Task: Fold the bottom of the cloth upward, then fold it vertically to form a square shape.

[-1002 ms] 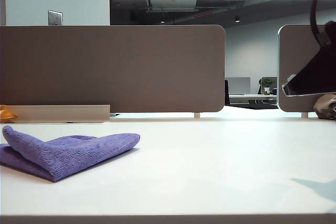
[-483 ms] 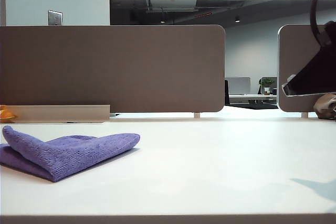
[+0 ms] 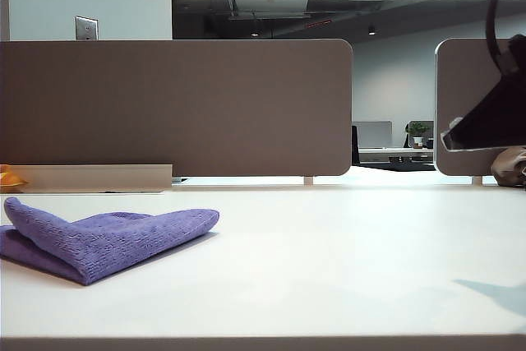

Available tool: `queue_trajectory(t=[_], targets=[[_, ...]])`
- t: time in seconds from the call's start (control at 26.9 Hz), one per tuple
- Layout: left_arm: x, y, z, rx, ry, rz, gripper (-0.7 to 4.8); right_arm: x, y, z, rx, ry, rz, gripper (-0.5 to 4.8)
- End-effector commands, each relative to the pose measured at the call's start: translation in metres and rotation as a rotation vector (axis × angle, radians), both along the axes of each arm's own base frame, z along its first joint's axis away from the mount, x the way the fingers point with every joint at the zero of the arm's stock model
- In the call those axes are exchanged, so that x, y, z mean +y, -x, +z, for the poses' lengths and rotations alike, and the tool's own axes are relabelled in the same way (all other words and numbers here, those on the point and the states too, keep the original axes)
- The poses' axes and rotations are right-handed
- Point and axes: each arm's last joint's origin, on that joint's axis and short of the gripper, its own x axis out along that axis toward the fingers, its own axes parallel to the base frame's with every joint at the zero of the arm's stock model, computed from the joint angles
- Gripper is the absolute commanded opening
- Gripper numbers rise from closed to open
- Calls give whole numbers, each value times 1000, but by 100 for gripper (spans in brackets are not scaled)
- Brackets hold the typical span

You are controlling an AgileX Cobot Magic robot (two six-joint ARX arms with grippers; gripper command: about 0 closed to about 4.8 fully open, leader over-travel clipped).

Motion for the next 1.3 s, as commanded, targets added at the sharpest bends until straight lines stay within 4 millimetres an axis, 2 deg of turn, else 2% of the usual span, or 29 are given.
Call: queue_trajectory(t=[0.04,0.33,0.63,1.3], targets=[[0,1,0,8,0,3,-3,1,-1,6,-131,-111,2,-5],[0,3,5,-48,-2,3,-3,-6,7,-9,-200,-170,1,-5],[0,7,11,-125,-7,3,-3,-10,12,-8,-232,-198,0,-5],[0,7,12,-132,-7,3,-3,-12,14,-29,-61,-50,1,-5]])
